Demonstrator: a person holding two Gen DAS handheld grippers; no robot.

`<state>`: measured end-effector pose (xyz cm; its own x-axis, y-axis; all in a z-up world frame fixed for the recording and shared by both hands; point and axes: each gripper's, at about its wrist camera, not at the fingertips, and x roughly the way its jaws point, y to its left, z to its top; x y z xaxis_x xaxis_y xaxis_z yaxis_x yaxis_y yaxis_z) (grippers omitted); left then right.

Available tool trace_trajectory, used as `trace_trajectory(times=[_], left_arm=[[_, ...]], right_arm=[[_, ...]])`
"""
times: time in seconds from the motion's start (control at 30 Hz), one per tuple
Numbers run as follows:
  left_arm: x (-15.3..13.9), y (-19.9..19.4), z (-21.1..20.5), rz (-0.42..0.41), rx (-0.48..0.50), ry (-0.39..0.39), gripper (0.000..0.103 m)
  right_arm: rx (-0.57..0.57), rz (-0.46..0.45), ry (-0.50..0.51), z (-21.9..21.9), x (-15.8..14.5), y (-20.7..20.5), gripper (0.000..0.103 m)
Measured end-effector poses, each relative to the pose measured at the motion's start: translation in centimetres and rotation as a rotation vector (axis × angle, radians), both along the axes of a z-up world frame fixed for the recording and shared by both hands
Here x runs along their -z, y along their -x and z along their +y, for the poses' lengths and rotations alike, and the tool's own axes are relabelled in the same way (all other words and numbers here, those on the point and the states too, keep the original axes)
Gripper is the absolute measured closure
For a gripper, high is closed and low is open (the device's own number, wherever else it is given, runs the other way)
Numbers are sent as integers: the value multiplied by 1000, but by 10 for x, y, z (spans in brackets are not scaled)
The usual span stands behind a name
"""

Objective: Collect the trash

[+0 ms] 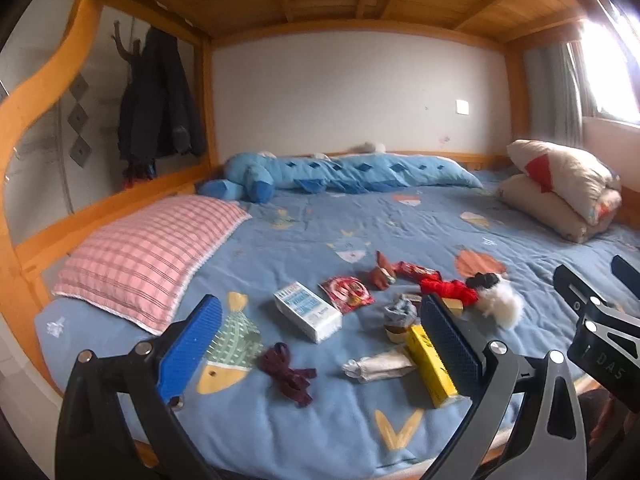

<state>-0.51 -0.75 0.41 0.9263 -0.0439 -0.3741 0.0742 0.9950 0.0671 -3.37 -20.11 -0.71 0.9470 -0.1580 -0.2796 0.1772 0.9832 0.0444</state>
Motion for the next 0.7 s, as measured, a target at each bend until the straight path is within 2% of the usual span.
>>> trace_trajectory(times=[0.07, 0.2, 0.27, 0.7], left_arm=[[3, 0, 1, -4, -17, -7, 4], [3, 13, -2, -114, -25, -49, 4], [1, 16, -3, -137, -11, -47, 4], [7, 13, 6, -98, 30, 68, 4]], right_arm=[[-4, 2, 0, 0, 0, 0, 8], [-11, 6, 0, 3, 1, 1, 8], [-14, 9, 0, 3, 2, 2, 8], [-29, 14, -4, 4, 7, 1, 8]])
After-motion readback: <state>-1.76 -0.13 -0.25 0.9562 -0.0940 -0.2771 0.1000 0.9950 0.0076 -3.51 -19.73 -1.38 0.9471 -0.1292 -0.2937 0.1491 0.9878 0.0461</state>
